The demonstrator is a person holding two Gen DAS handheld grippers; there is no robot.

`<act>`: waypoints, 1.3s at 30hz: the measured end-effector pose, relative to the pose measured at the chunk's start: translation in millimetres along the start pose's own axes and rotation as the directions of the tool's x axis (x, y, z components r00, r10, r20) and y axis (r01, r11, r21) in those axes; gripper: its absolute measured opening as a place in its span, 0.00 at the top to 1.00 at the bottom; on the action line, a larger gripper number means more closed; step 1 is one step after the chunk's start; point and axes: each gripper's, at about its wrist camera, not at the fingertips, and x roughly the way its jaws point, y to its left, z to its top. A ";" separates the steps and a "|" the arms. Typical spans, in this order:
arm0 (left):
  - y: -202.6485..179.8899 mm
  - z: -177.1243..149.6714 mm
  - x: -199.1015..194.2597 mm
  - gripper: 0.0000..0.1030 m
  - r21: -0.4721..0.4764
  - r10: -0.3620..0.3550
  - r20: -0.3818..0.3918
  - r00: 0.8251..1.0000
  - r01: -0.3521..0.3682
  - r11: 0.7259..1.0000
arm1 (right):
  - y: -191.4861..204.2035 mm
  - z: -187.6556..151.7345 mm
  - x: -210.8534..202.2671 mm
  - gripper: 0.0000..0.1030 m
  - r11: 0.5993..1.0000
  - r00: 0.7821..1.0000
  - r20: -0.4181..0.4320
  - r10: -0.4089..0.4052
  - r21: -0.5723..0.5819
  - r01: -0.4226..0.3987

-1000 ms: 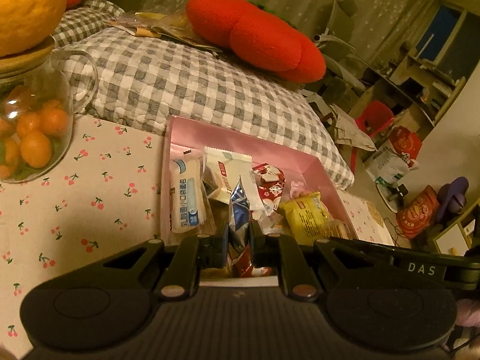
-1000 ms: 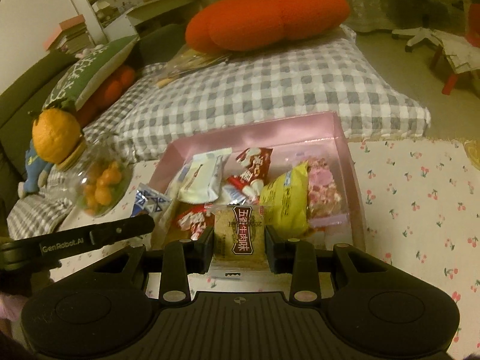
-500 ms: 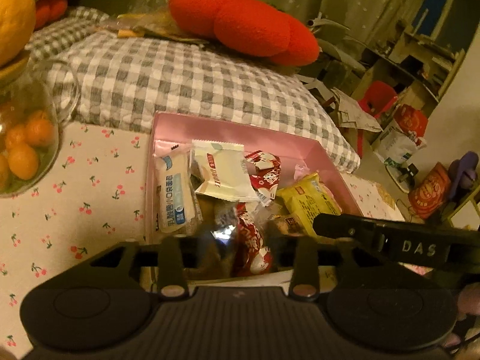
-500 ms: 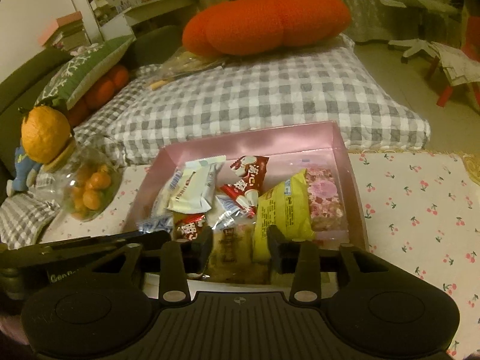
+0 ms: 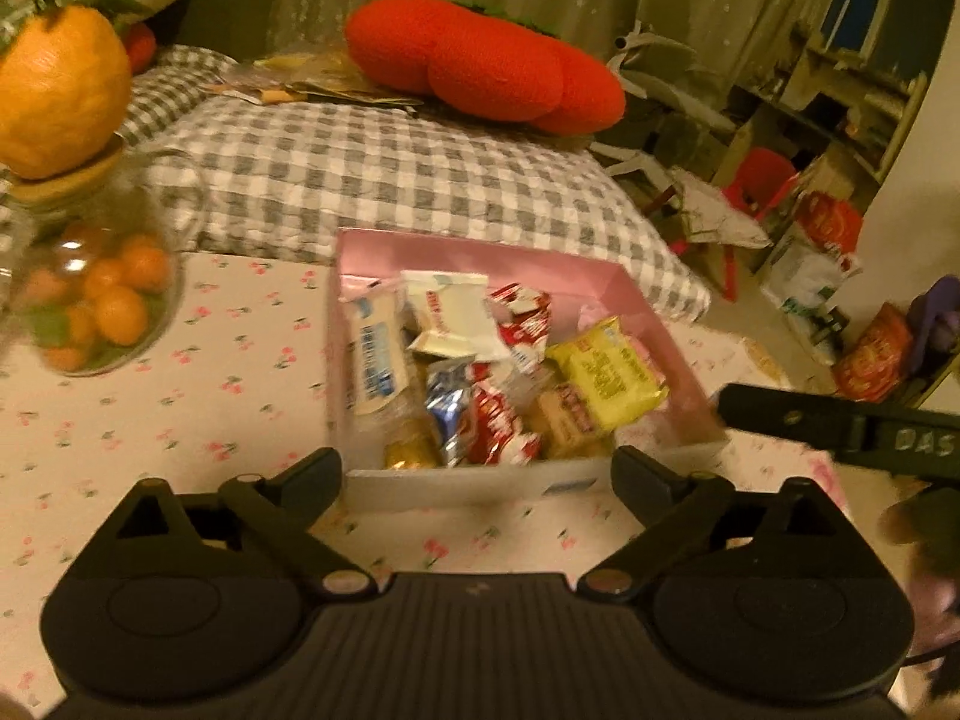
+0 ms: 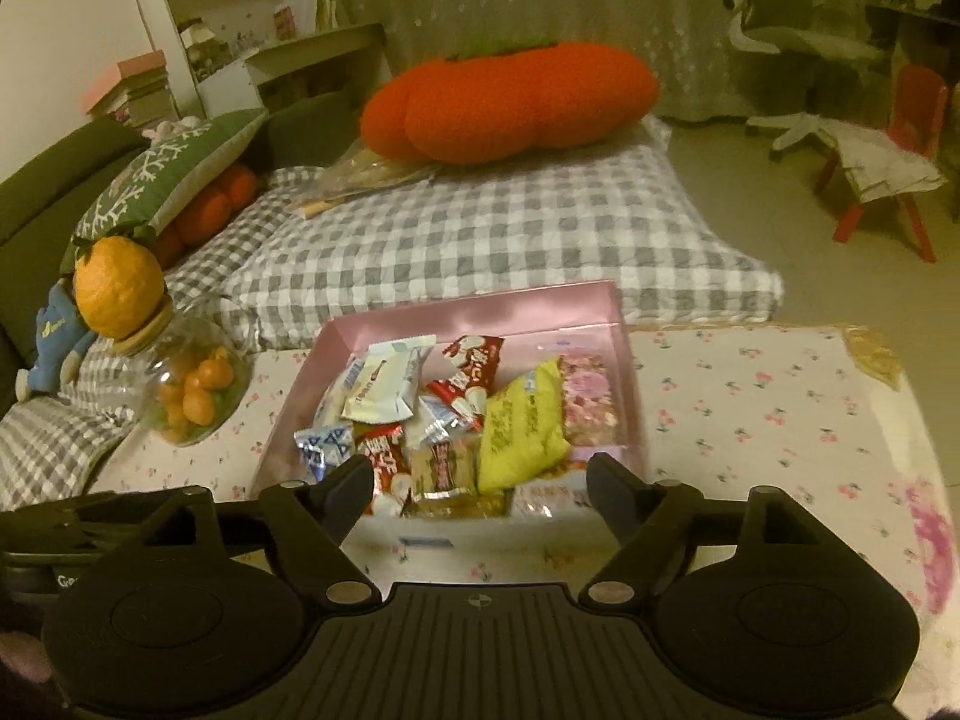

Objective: Organize snacks

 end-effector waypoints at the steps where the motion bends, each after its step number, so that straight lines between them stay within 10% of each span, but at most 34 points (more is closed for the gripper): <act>1: -1.3 -1.8 -3.8 0.04 0.010 0.025 -0.003 1.000 -0.025 1.000 | 0.5 -2.3 -5.4 0.21 1.000 1.000 0.002 -0.002 0.000 0.002; 11: -8.7 -19.3 -47.3 0.00 -0.045 0.179 -0.014 0.984 -0.180 0.983 | 10.1 -28.9 -52.5 0.14 0.997 0.997 0.004 -0.081 0.014 0.081; 39: -32.0 -51.8 -75.3 0.00 0.011 0.260 -0.040 0.965 -0.260 0.965 | 41.3 -60.6 -62.9 0.11 0.987 0.991 -0.022 -0.135 -0.086 0.133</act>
